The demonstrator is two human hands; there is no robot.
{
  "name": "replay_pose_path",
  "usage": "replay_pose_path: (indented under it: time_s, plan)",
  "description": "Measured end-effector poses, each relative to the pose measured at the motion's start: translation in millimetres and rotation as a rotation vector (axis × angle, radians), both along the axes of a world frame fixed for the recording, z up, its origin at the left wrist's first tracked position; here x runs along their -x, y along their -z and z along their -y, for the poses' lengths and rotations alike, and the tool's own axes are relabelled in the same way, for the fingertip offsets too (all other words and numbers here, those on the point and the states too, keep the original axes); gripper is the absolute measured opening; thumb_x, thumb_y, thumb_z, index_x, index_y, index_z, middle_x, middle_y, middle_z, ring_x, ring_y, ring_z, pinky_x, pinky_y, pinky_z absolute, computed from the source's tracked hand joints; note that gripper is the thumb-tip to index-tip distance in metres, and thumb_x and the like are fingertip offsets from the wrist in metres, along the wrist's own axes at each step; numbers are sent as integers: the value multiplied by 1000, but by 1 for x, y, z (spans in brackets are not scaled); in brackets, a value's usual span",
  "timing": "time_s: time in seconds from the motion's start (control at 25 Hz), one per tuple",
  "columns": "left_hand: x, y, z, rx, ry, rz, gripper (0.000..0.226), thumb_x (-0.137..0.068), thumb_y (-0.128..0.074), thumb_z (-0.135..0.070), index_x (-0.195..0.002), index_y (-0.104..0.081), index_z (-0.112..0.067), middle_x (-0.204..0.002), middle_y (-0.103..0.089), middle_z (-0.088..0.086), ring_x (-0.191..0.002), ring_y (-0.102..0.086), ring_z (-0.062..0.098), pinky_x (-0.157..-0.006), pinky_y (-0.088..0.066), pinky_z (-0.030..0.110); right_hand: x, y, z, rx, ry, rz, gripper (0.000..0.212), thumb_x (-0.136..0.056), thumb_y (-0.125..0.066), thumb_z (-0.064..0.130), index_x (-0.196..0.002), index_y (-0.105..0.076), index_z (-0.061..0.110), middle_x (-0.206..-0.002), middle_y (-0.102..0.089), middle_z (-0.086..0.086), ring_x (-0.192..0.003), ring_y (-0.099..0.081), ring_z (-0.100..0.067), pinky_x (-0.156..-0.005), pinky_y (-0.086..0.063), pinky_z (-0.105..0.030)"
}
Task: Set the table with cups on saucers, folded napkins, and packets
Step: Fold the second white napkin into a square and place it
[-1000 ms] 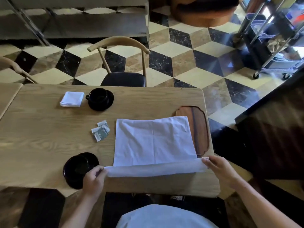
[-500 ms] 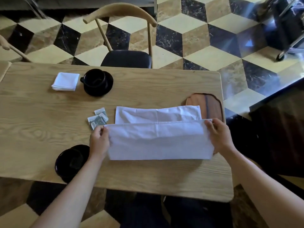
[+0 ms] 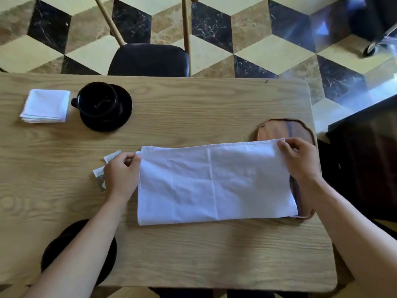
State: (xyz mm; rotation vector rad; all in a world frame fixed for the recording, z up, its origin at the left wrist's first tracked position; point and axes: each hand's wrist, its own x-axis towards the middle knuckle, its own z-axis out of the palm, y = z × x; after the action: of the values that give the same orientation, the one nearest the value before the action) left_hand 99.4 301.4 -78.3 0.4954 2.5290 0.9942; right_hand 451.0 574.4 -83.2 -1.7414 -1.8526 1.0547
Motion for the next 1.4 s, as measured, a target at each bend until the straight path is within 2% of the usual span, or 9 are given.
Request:
replay_pose_path:
  time_s: [0.08, 0.32, 0.44, 0.68, 0.84, 0.96, 1.12, 1.24, 1.4]
  plan:
    - [2, -3, -5, 10, 0, -54, 10, -93, -64, -25, -88, -71, -21, -75, -65, -16, -78, -62, 14, -68, -46, 25, 5, 1, -4, -17, 3, 56, 17, -94, -67, 33, -93, -76, 18, -72, -65, 18, -62, -59, 10, -64, -43, -23]
    - [11, -6, -22, 62, 9, -28, 7, -88, -67, -21, -82, -69, -23, -70, -65, -17, -68, -60, -8, -58, -36, 4, 19, -2, -4, -57, 13, 179, 13, -90, -69, 31, -96, -73, 20, -78, -66, 7, -78, -65, -20, -75, -51, -32]
    - [17, -2, -28, 107, 38, -28, 6, -87, -69, -19, -82, -71, -20, -70, -66, -14, -69, -59, -2, -60, -39, 12, 21, -3, -2, -75, 10, 180, 13, -89, -68, 26, -101, -71, 22, -85, -69, 2, -82, -66, -24, -79, -56, -38]
    - [23, 7, -28, 111, 117, -71, 12, -85, -68, -12, -95, -73, -17, -72, -66, -7, -74, -63, 15, -67, -44, 25, 17, -2, 6, -73, 72, 188, 7, -86, -65, 24, -91, -70, 23, -73, -65, 11, -75, -65, -19, -68, -45, -26]
    - [31, 11, -27, 129, 301, -153, 28, -88, -69, -6, -114, -75, -13, -82, -63, -2, -74, -58, 17, -79, -44, 28, 14, -3, 3, -148, -13, 245, 8, -88, -68, 22, -91, -73, 17, -86, -71, -5, -82, -67, -25, -77, -51, -33]
    - [38, 12, -25, 153, 409, -227, 20, -88, -72, -8, -107, -77, -13, -86, -61, -1, -70, -54, 14, -74, -41, 27, 10, -6, 2, -158, -50, 238, 10, -91, -69, 25, -97, -74, 19, -90, -71, -6, -83, -67, -26, -80, -56, -41]
    - [43, 10, -29, 194, 447, -226, 5, -88, -71, -13, -86, -70, -17, -89, -54, -5, -67, -51, 6, -65, -36, 19, 5, -8, 1, -282, -235, 305, 20, -97, -67, 23, -114, -76, 17, -93, -66, -8, -81, -65, -29, -77, -55, -40]
    - [42, 11, -28, 216, 523, -260, 9, -92, -67, -13, -84, -65, -14, -91, -52, -5, -77, -52, 18, -72, -38, 29, 2, -9, 0, -314, -316, 309, 15, -95, -70, 20, -107, -77, 15, -89, -63, -7, -77, -62, -28, -72, -49, -34]
    - [44, 4, -29, 222, 542, -240, 9, -91, -67, -11, -83, -64, -14, -87, -55, -7, -82, -55, 20, -74, -41, 33, 0, -10, -9, -256, -374, 329, 8, -95, -69, 17, -100, -72, 12, -98, -61, -5, -82, -60, -27, -74, -40, -28]
